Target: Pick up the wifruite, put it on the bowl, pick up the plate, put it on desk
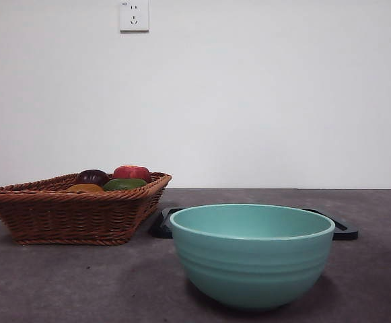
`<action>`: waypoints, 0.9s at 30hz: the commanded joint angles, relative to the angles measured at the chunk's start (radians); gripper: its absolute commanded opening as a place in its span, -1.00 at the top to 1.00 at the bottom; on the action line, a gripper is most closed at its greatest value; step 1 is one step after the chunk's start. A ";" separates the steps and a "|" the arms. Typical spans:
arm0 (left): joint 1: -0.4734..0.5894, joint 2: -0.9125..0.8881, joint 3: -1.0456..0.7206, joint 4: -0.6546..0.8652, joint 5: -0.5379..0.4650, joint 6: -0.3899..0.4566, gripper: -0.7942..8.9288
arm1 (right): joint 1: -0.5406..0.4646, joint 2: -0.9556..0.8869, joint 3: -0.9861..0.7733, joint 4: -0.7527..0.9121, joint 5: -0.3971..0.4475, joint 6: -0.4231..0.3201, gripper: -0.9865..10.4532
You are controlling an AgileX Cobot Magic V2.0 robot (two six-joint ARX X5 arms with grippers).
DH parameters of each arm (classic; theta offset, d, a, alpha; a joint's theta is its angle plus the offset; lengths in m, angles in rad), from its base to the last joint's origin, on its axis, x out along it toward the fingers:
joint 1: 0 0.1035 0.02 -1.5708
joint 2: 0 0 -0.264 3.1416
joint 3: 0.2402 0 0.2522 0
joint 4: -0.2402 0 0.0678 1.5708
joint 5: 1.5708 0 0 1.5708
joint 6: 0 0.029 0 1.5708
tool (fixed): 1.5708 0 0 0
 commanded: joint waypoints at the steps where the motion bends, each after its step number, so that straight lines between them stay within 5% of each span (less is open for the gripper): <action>1: -0.010 0.013 0.071 0.018 0.002 -0.087 0.81 | 0.009 -0.002 0.058 0.002 0.006 0.086 0.81; 8: -0.052 0.106 0.263 -0.058 0.011 -0.185 0.81 | 0.036 0.054 0.244 -0.095 0.010 0.200 0.81; 14: -0.084 0.217 0.444 -0.192 0.130 -0.187 0.80 | 0.065 0.143 0.368 -0.134 -0.141 0.277 0.81; 20: -0.111 0.318 0.577 -0.258 0.278 -0.218 0.80 | 0.097 0.237 0.497 -0.257 -0.294 0.266 0.81; 27: -0.135 0.441 0.687 -0.310 0.387 -0.227 0.80 | 0.139 0.367 0.658 -0.438 -0.413 0.134 0.81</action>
